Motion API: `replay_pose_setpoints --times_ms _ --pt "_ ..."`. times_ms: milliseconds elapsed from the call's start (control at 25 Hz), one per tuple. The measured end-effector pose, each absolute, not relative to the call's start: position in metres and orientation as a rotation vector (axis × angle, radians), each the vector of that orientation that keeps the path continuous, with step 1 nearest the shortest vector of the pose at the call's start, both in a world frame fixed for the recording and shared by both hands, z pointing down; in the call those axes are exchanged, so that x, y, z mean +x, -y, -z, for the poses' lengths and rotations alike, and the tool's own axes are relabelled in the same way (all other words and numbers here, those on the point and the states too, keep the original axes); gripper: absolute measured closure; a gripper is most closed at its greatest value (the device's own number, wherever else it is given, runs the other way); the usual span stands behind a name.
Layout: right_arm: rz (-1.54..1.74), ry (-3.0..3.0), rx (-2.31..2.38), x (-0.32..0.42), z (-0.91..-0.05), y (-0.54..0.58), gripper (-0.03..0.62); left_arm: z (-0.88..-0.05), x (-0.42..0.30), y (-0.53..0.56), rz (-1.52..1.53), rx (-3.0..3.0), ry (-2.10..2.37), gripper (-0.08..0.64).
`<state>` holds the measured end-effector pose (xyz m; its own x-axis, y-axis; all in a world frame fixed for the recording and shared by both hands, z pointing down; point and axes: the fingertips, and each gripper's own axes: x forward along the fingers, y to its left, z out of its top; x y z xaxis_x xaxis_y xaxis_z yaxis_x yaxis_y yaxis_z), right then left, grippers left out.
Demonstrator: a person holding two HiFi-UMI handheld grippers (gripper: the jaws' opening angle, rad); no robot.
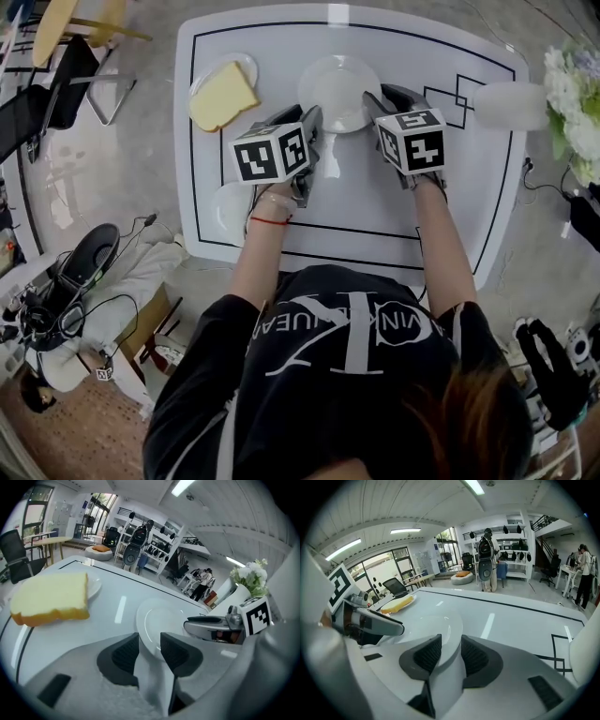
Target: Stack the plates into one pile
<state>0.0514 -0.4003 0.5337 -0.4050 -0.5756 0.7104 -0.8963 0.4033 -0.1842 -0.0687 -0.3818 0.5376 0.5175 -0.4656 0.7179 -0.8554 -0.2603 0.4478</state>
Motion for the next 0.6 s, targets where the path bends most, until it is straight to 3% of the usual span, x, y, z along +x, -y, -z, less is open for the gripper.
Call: replay_pose_setpoints --times_ms 400,600 --pt "-0.837 2.217 1.319 0.036 -0.519 0.374 0.502 -0.522 -0.091 0.351 -0.603 1.921 1.123 0.428" --pt "-0.823 2.247 1.373 0.024 -0.505 0.358 0.512 -0.519 -0.107 0.327 -0.592 1.92 1.109 0.48"
